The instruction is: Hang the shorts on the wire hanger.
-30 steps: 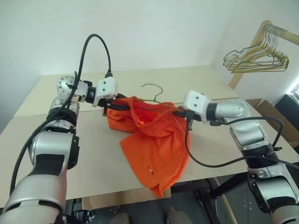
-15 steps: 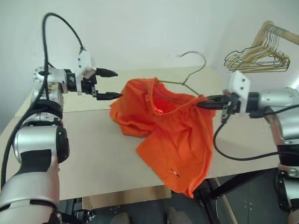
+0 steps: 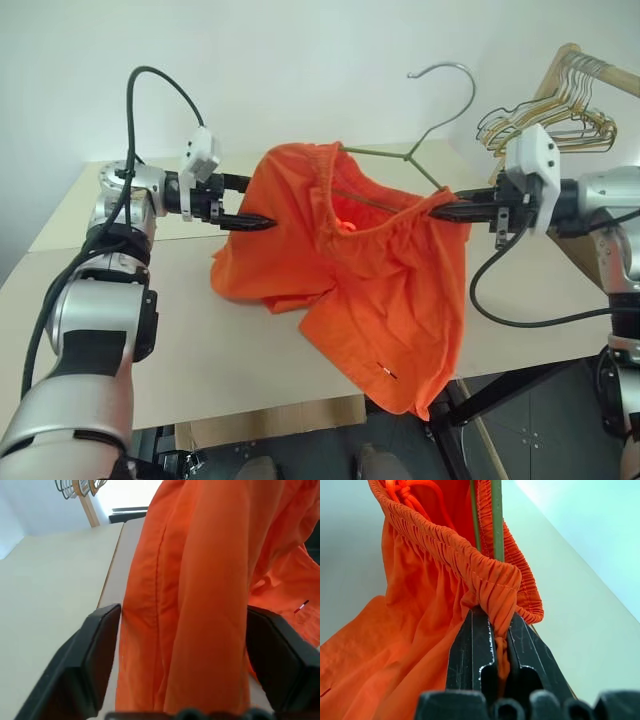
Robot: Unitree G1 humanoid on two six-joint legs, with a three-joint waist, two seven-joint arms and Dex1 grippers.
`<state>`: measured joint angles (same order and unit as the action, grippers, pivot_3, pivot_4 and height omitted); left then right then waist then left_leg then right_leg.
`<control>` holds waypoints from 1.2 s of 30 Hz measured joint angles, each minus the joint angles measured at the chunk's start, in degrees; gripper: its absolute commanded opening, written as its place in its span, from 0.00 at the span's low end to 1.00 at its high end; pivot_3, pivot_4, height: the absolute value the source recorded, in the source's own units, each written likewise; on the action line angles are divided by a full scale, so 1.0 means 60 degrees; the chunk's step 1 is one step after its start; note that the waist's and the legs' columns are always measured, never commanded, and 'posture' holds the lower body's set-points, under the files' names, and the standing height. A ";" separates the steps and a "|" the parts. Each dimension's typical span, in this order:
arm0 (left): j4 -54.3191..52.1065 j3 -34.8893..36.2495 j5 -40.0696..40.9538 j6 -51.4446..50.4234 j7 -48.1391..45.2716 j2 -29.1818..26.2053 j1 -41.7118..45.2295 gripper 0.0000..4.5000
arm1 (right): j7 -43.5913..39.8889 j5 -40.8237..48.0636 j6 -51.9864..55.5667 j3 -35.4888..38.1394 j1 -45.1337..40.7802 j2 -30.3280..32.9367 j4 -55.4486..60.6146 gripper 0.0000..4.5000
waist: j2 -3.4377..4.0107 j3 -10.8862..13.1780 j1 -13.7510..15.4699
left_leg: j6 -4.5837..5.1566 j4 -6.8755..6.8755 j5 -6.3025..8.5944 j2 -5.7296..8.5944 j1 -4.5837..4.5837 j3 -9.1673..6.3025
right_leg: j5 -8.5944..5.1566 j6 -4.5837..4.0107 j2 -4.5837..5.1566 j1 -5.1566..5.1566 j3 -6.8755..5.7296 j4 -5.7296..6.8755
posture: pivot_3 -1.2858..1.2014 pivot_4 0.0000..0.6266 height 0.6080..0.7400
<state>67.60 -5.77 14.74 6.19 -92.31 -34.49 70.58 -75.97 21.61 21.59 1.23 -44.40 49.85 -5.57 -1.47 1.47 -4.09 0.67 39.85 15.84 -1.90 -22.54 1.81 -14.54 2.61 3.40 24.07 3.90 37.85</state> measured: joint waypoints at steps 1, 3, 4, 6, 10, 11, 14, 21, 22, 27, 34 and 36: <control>-0.0023 -0.0054 0.0147 -0.0058 0.0000 -0.0004 0.0000 0.61 | 0.0027 -0.0002 0.0000 -0.0015 0.0001 -0.0009 0.0003 0.00 | 0.0000 0.0000 0.0004 | 0.0000 0.0000 0.0000 0.0000 -0.0001 0.0000 | 0.0000 0.0000 0.0000 0.0000 -0.0001 0.0000 | 0.50 0.00 1.00; -0.0119 -0.0253 0.0283 -0.0152 -0.0001 -0.0078 0.0000 0.49 | 0.0101 -0.0003 0.0000 -0.0030 0.0019 -0.0023 0.0028 0.00 | 0.0000 0.0000 0.0004 | 0.0000 0.0001 0.0000 0.0000 0.0000 0.0000 | 0.0000 0.0000 0.0000 -0.0001 0.0000 0.0000 | 0.50 0.00 1.00; -0.0128 -0.0358 0.0385 -0.0186 -0.0001 -0.0133 -0.0001 0.41 | 0.0134 -0.0003 0.0000 -0.0031 0.0035 -0.0030 0.0054 0.00 | 0.0000 0.0000 -0.0003 | 0.0000 0.0000 0.0000 0.0000 0.0000 0.0000 | 0.0000 0.0000 0.0000 0.0000 0.0000 0.0000 | 0.50 0.00 1.00; -0.0135 -0.0529 0.0557 -0.0198 -0.0001 -0.0226 -0.0003 0.27 | 0.0196 -0.0003 0.0000 -0.0031 0.0067 -0.0036 0.0093 0.00 | 0.0000 0.0000 -0.0005 | 0.0000 0.0000 0.0000 0.0000 0.0000 0.0000 | 0.0000 0.0000 -0.0001 0.0000 0.0000 0.0000 | 0.50 0.00 1.00; -0.0168 -0.0704 0.0777 -0.0199 -0.0001 -0.0316 -0.0015 0.00 | 0.0216 -0.0003 -0.0001 -0.0033 0.0144 -0.0047 0.0146 0.00 | 0.0000 0.0000 0.0013 | 0.0000 0.0000 0.0000 0.0000 -0.0001 0.0000 | 0.0000 0.0000 -0.0001 -0.0001 0.0000 -0.0011 | 0.50 0.00 1.00; -0.0168 -0.0709 0.0831 -0.0204 -0.0001 -0.0336 -0.0016 0.00 | 0.0216 -0.0005 -0.0002 -0.0036 0.0163 -0.0047 0.0147 0.00 | 0.0000 0.0000 0.0013 | 0.0000 0.0000 0.0000 0.0000 -0.0001 0.0000 | 0.0000 0.0000 -0.0001 -0.0001 0.0000 -0.0020 | 0.50 0.00 1.00; -0.0173 -0.0734 0.0950 -0.0204 -0.0001 -0.0478 -0.0015 0.00 | 0.0226 -0.0018 -0.0012 -0.0037 0.0262 -0.0047 0.0140 0.00 | 0.0000 0.0000 0.0002 | 0.0000 0.0000 0.0000 0.0000 -0.0001 0.0001 | 0.0000 0.0000 -0.0001 0.0000 0.0000 -0.0030 | 0.50 0.00 1.00; -0.0174 -0.0731 0.0947 -0.0198 -0.0001 -0.0898 -0.0019 0.00 | 0.0304 -0.0142 -0.0121 -0.0040 0.0373 -0.0047 -0.0278 0.00 | 0.0000 0.0000 0.0012 | 0.0000 0.0000 0.0000 0.0000 0.0000 0.0002 | 0.0000 0.0000 -0.0001 0.0000 0.0000 -0.0033 | 0.50 0.00 1.00; -0.0174 -0.0733 0.0950 -0.0199 -0.0001 -0.0960 -0.0026 0.00 | 0.0305 -0.0177 -0.0140 -0.0040 0.0373 -0.0047 -0.0309 0.00 | 0.0000 0.0000 0.0008 | 0.0000 0.0000 0.0000 0.0000 0.0000 0.0001 | 0.0000 0.0000 -0.0001 0.0000 0.0000 -0.0032 | 0.50 0.00 1.00; -0.0265 -0.0740 0.0958 -0.0185 -0.0002 -0.1002 -0.0264 0.00 | 0.0304 -0.0212 -0.0240 -0.0077 0.0373 -0.0117 -0.0382 0.00 | 0.0000 0.0000 0.0019 | 0.0000 0.0001 0.0000 0.0000 0.0000 0.0001 | 0.0000 0.0000 -0.0001 -0.0001 0.0000 -0.0032 | 0.51 0.00 1.00; -0.0263 -0.0700 0.0934 -0.0086 -0.0002 -0.0978 -0.0344 0.00 | 0.0301 -0.0305 -0.0362 -0.0126 0.0373 -0.0169 -0.0558 0.00 | 0.0000 0.0000 0.0020 | 0.0000 0.0000 0.0000 0.0000 -0.0002 0.0002 | 0.0000 0.0000 -0.0001 -0.0001 0.0000 -0.0032 | 0.51 0.00 1.00; -0.0262 -0.0660 0.0934 -0.0083 -0.0002 -0.0983 -0.0355 0.00 | 0.0298 -0.0329 -0.0386 -0.0126 0.0373 -0.0168 -0.0641 0.00 | 0.0000 0.0000 0.0018 | 0.0000 0.0000 0.0000 0.0000 -0.0001 0.0003 | 0.0000 0.0000 0.0000 0.0000 0.0000 -0.0032 | 0.51 0.00 1.00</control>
<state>66.02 -9.73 20.34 5.69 -92.32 -40.39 68.45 -74.18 19.64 19.27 0.47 -42.16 48.84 -9.42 -1.47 1.47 -3.98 0.67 39.86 15.84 -1.90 -22.54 1.82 -14.54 2.61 3.39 24.07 3.90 37.66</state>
